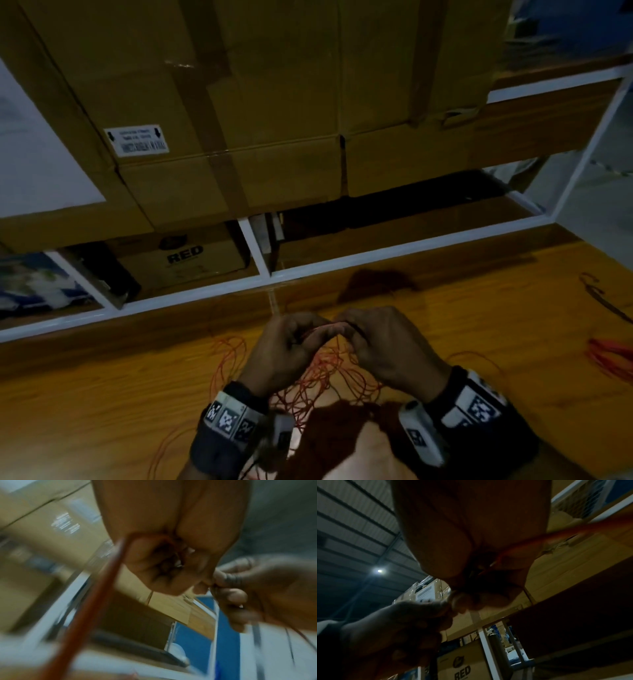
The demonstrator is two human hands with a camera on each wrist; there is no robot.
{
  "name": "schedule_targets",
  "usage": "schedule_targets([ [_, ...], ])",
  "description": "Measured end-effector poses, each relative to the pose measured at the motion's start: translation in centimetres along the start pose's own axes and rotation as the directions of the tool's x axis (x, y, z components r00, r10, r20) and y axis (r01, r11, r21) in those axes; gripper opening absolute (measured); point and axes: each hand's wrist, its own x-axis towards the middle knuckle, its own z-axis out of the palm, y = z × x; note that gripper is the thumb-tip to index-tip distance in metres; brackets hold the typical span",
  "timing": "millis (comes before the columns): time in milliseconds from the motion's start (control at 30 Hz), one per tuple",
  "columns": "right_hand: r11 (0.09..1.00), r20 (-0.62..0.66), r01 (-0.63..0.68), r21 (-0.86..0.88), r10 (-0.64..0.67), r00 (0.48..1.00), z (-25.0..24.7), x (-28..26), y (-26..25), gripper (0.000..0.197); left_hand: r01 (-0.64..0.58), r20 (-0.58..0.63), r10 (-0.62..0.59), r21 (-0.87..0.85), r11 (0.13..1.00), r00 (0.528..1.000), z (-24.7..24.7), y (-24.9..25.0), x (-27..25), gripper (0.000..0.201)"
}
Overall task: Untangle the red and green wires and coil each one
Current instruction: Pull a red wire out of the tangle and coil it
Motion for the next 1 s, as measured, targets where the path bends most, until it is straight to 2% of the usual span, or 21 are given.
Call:
schedule_targets([
  [100, 1.0, -0.135, 0.006, 0.012, -0.005, 0.991, -2.5, 0.1, 2.3, 0.02, 0.165, -0.018, -0.176, -0.263, 0.951, 0.984, -0.3, -1.1, -0.7, 0.028],
  [167, 0.998, -0.249, -0.014, 0.058, 0.028, 0.968, -4.6, 0.6, 4.5, 0.026, 0.221, -0.039, -0.248, -0.34, 0.914, 0.968, -1.1, -1.6, -1.0, 0.027],
  [200, 0.997, -0.265, -0.036, 0.063, 0.052, 0.963, -5.3, 0.7, 5.3, 0.026, 0.227, -0.044, -0.257, -0.346, 0.91, 0.965, -1.5, -1.8, -1.0, 0.022],
  [300, 0.996, -0.266, -0.084, 0.039, 0.091, 0.96, -5.4, 1.0, 5.9, 0.018, 0.174, -0.119, -0.199, -0.19, 0.966, 0.973, -2.6, -1.9, 0.1, 0.032],
  [367, 0.992, -0.3, -0.119, -0.043, 0.101, 0.949, -4.9, 0.8, 5.2, 0.014, 0.106, -0.187, -0.12, -0.084, 0.991, 0.975, -2.9, -1.3, 1.2, 0.037],
  [433, 0.972, -0.273, -0.147, -0.184, 0.093, 0.957, -4.1, 0.6, 3.8, 0.041, 0.07, -0.154, -0.069, 0.001, 0.998, 0.986, -2.9, -0.6, 2.0, 0.033],
  [500, 0.974, -0.215, -0.121, -0.192, 0.079, 0.973, -2.8, 0.4, 1.5, 0.056, 0.04, -0.035, -0.039, 0.035, 0.999, 0.999, -2.6, 0.5, 2.2, 0.025],
  [567, 0.984, -0.148, -0.086, -0.156, 0.062, 0.987, -0.9, 0.3, -0.9, 0.047, -0.015, 0.047, 0.013, 0.057, 0.998, 0.999, -2.6, 1.1, 2.2, 0.021],
  [667, 0.995, -0.126, -0.02, -0.102, 0.007, 0.992, 0.8, 0.3, -2.5, 0.017, -0.073, 0.053, 0.074, -0.016, 0.997, 0.996, -3.4, 0.1, 1.7, 0.02],
  [767, 0.997, -0.235, 0.02, -0.071, -0.036, 0.971, -0.6, 0.2, -3.3, 0.011, -0.055, 0.066, 0.064, -0.139, 0.989, 0.996, -4.6, -1.4, 0.3, 0.017],
  [867, 0.998, -0.398, 0.053, 0.042, -0.032, 0.917, -4.1, -0.4, -4.2, 0.018, -0.03, 0.02, 0.033, -0.121, 0.992, 0.999, -6.0, -3.3, -0.8, 0.023],
  [967, 0.997, -0.531, -0.008, 0.072, 0.045, 0.846, -7.2, -0.7, -3.6, 0.012, -0.005, -0.063, -0.004, -0.155, 0.988, 0.998, -7.9, -5.1, -1.3, 0.027],
  [1000, 0.994, -0.53, -0.064, 0.083, 0.099, 0.843, -7.6, -0.8, -2.9, 0.011, -0.002, -0.093, -0.015, -0.177, 0.984, 0.996, -8.3, -5.5, -1.5, 0.027],
])
